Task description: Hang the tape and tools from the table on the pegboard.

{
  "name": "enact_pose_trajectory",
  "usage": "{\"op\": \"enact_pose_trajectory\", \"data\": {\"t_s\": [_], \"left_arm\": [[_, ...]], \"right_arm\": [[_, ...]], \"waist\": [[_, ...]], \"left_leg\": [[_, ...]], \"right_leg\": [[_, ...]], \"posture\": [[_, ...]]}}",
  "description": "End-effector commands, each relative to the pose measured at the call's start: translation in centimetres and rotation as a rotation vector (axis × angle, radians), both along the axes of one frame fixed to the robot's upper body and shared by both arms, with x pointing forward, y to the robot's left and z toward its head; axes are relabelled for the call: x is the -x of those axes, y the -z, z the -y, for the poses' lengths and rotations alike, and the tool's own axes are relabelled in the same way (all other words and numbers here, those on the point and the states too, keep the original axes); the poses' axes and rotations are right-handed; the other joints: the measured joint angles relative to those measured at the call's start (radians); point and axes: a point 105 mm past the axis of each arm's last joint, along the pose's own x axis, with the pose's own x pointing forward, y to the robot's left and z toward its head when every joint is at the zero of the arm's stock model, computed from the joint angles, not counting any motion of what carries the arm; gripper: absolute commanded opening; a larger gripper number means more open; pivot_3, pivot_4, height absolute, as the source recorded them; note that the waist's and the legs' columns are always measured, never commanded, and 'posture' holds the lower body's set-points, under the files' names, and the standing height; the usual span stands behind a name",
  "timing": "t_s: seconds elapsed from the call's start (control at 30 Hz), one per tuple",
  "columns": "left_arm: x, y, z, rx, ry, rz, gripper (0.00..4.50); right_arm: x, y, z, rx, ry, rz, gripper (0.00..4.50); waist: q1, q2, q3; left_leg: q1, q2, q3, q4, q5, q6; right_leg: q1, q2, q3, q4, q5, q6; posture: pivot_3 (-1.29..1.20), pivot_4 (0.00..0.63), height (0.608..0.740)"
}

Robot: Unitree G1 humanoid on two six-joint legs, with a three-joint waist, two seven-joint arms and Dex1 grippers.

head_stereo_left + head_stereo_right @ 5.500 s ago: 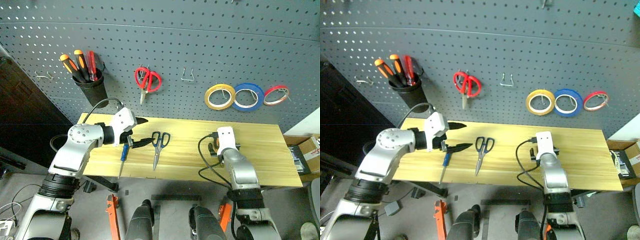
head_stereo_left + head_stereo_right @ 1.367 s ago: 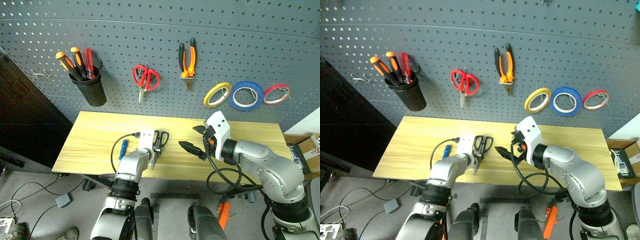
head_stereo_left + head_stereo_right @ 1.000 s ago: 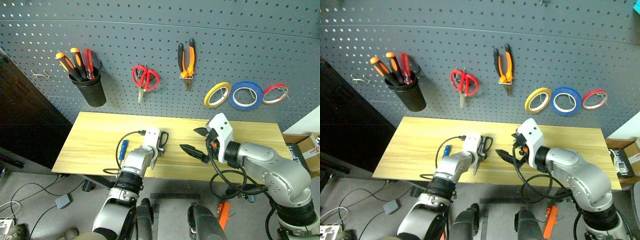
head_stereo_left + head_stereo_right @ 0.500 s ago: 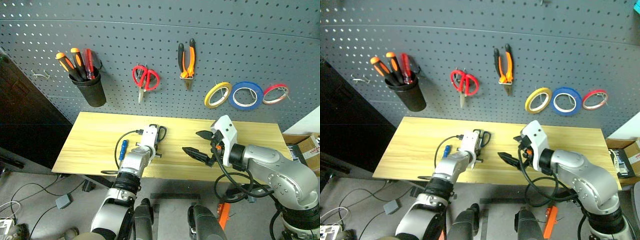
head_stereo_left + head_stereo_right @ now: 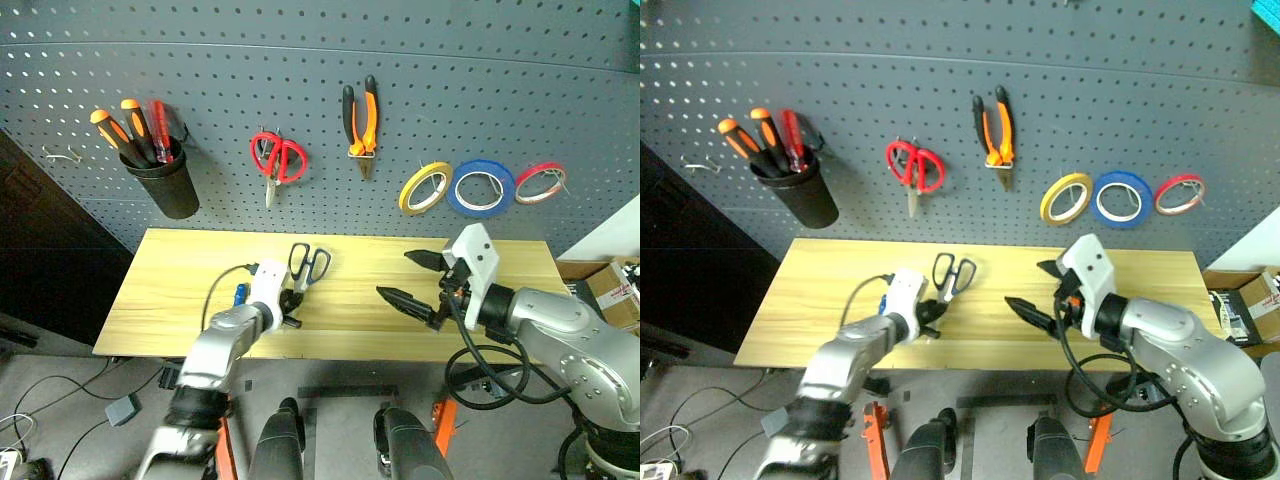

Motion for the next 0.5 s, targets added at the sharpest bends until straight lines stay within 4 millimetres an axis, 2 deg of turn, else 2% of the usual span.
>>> {"op": "enact_pose_trajectory", "data": {"t_s": [0.03, 0.07, 0.13, 0.2, 0.37, 0.5], "left_arm": [[1.9, -5.7, 1.8, 0.039, 0.125, 0.274, 0.56], [2.2, -6.5, 1.9, 0.056, 0.122, 0.304, 0.56], [2.1, -9.4, 1.4, 0.068, 0.075, 0.432, 0.56], [1.9, -11.2, 1.0, 0.077, 0.036, 0.506, 0.56], [0.7, -13.3, 0.5, 0.108, 0.010, 0.571, 0.56], [0.0, -13.8, 0.3, 0.128, 0.004, 0.573, 0.56]], "right_arm": [[0.6, -2.0, 0.2, -0.003, -0.033, 0.109, 4.50], [0.6, -2.2, 0.3, 0.001, -0.033, 0.124, 4.50], [0.0, -2.6, 0.8, 0.014, -0.011, 0.161, 4.50], [-0.4, -3.0, 1.1, 0.012, 0.001, 0.176, 4.50], [-0.9, -4.1, 1.2, -0.017, -0.012, 0.182, 4.50], [-1.1, -4.3, 1.5, -0.004, -0.003, 0.189, 4.50]], "waist": [[0.004, 0.000, 0.000], [0.007, 0.000, 0.000], [0.013, 0.000, 0.000], [0.015, 0.000, 0.000], [0.019, 0.000, 0.000], [0.021, 0.000, 0.000]], "left_leg": [[0.000, 0.000, 0.000, 0.000, 0.000, 0.000], [0.000, 0.000, 0.001, 0.000, 0.000, 0.000], [0.000, 0.000, 0.001, 0.001, 0.000, 0.000], [0.000, 0.000, 0.001, 0.001, 0.000, 0.000], [0.000, 0.000, 0.002, 0.003, 0.000, 0.001], [0.000, 0.000, 0.002, 0.002, 0.000, 0.001]], "right_leg": [[0.001, 0.000, 0.000, -0.002, 0.000, 0.000], [0.001, -0.001, 0.000, -0.002, 0.000, 0.001], [0.001, -0.001, 0.001, -0.003, 0.000, 0.001], [0.001, -0.001, 0.000, -0.003, 0.000, 0.003], [0.001, 0.000, 0.001, -0.002, 0.001, 0.003], [0.001, 0.000, 0.001, -0.002, 0.003, 0.007]], "posture": [[-0.14, 0.233, 0.740], [-0.13, 0.233, 0.740], [-0.12, 0.230, 0.740], [-0.12, 0.228, 0.740], [-0.11, 0.225, 0.740], [-0.12, 0.227, 0.740]]}}
